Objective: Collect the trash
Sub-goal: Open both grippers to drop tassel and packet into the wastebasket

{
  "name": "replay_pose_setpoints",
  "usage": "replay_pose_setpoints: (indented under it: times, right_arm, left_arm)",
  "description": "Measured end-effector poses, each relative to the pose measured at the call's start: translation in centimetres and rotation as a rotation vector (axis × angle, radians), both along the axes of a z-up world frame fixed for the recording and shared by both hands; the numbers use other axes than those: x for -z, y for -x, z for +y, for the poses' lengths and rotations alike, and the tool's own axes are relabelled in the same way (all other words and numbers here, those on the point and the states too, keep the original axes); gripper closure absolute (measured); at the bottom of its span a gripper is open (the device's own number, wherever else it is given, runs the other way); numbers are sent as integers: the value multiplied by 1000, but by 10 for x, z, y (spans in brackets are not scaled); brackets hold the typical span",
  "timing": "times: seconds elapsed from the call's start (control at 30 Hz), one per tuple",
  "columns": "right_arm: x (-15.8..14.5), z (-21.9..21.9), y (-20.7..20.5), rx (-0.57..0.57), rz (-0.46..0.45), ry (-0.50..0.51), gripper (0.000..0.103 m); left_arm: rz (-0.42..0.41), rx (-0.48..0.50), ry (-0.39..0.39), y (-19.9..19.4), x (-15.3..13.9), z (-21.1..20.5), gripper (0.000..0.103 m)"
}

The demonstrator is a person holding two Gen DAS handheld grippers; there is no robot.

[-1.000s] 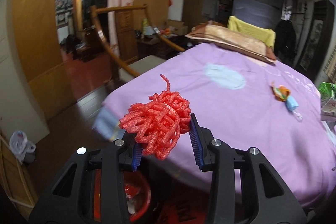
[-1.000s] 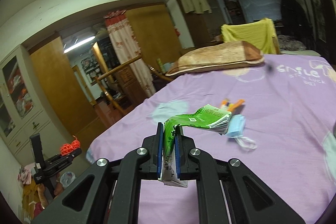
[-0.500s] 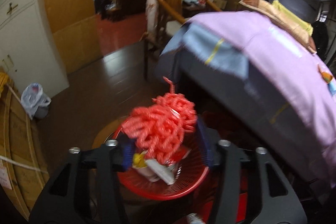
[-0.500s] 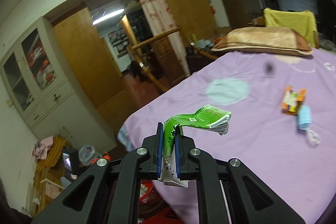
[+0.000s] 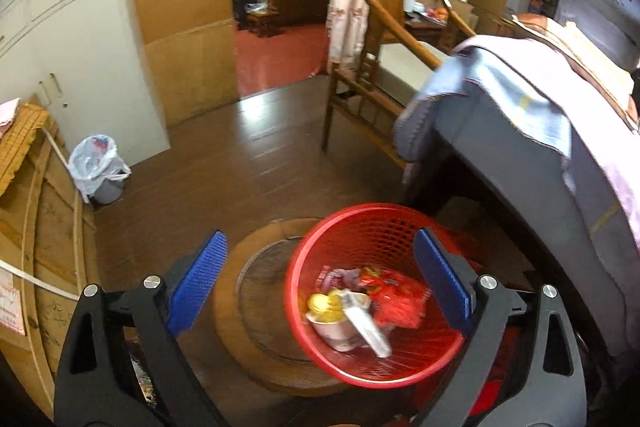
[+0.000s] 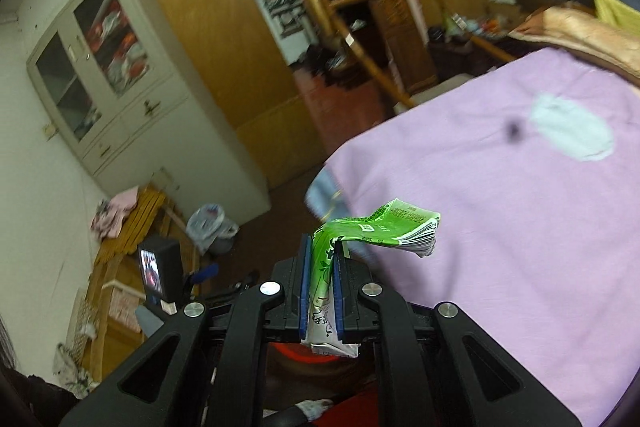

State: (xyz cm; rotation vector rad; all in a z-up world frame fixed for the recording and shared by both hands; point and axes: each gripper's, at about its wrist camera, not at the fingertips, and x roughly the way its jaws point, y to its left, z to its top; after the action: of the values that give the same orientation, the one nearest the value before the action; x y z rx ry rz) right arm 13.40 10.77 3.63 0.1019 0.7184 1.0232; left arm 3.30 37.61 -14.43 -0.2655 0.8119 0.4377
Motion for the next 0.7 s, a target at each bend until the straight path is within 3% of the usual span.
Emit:
replay_pose_setpoints:
  times: [0.4,0.47,0.53,0.7]
  right_arm:
    - [44,97,5,-164,117,114,92]
    - [55,110,5,-191,151,143,89]
    - [65,119,3,-200,170,169,74]
    - [74,119,-5,-175,193,176,73]
  left_arm:
    - [30,-61,7,8,20,28,9]
    - [37,-63,8,8,24,28,9]
    - [42,-65,11,9,27,31,9]
    - [42,-65,16,9,27,32,9]
